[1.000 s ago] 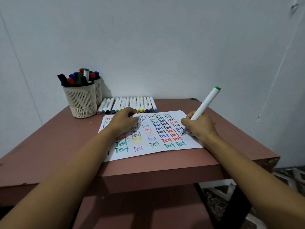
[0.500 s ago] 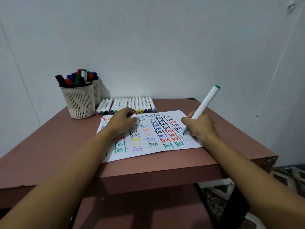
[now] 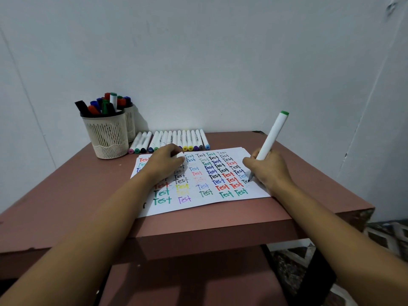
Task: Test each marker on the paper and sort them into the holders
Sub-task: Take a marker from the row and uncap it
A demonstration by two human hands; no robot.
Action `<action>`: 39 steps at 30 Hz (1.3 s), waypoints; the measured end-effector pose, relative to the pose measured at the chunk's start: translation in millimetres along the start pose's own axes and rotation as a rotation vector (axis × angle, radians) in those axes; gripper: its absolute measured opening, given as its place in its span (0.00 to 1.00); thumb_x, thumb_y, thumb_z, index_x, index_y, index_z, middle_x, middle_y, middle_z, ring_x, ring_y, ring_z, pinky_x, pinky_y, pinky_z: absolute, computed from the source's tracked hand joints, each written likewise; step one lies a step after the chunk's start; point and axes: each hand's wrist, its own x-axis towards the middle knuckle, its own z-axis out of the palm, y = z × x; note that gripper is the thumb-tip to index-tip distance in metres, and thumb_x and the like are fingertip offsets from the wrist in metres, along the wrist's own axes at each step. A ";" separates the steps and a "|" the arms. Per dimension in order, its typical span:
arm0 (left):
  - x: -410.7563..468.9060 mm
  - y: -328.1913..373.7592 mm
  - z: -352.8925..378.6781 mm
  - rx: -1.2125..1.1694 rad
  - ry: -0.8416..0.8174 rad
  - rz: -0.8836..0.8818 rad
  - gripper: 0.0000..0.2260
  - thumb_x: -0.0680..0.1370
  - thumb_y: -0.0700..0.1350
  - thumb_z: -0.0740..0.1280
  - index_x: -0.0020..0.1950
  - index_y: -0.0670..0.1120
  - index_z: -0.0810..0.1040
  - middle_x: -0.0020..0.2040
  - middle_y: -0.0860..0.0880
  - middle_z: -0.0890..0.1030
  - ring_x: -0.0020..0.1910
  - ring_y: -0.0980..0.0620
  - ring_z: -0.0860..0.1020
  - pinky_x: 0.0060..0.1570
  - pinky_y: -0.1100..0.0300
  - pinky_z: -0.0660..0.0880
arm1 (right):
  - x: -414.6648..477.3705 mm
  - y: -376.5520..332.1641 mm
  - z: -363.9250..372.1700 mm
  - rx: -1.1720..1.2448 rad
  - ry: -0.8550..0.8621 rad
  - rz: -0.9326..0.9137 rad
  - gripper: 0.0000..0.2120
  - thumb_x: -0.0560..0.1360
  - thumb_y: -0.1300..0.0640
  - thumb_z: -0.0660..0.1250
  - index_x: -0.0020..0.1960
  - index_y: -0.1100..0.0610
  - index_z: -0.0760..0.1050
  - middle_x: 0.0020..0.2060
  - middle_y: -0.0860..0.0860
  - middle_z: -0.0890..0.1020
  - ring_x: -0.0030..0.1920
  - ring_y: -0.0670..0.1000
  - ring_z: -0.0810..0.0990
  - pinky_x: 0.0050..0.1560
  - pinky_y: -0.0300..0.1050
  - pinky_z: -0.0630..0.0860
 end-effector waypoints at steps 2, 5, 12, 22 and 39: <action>0.0 0.1 -0.6 -0.002 0.001 0.002 0.12 0.78 0.43 0.63 0.61 0.43 0.74 0.58 0.46 0.77 0.52 0.53 0.72 0.48 0.62 0.66 | 0.1 0.9 0.2 -0.025 0.047 -0.014 0.11 0.70 0.63 0.69 0.33 0.55 0.69 0.28 0.49 0.74 0.29 0.51 0.77 0.37 0.45 0.76; -0.5 0.7 -0.2 -0.005 -0.001 -0.002 0.12 0.78 0.43 0.63 0.61 0.43 0.74 0.58 0.46 0.77 0.51 0.53 0.72 0.48 0.61 0.66 | -0.9 1.0 0.4 -0.051 0.049 -0.026 0.11 0.69 0.63 0.69 0.32 0.54 0.70 0.28 0.49 0.74 0.30 0.50 0.77 0.39 0.46 0.76; -1.4 0.8 -0.2 -0.005 0.000 -0.008 0.12 0.78 0.43 0.63 0.61 0.44 0.74 0.56 0.47 0.77 0.50 0.53 0.72 0.47 0.62 0.65 | 0.5 0.1 0.6 -0.037 0.022 -0.001 0.11 0.70 0.63 0.69 0.33 0.55 0.69 0.28 0.50 0.74 0.31 0.52 0.76 0.40 0.49 0.78; -2.4 2.3 -0.9 -0.016 -0.005 -0.009 0.12 0.78 0.42 0.63 0.61 0.43 0.74 0.54 0.48 0.76 0.50 0.53 0.72 0.46 0.62 0.65 | -1.3 -0.4 -0.1 -0.045 0.082 -0.015 0.10 0.70 0.62 0.69 0.33 0.54 0.70 0.28 0.49 0.75 0.29 0.49 0.77 0.44 0.52 0.80; -2.6 3.8 -0.9 -0.037 0.000 0.000 0.12 0.79 0.43 0.60 0.61 0.43 0.74 0.56 0.46 0.77 0.50 0.52 0.72 0.47 0.61 0.65 | 5.6 3.5 1.0 0.024 0.080 0.023 0.10 0.71 0.62 0.67 0.35 0.54 0.68 0.28 0.50 0.75 0.29 0.50 0.75 0.38 0.46 0.75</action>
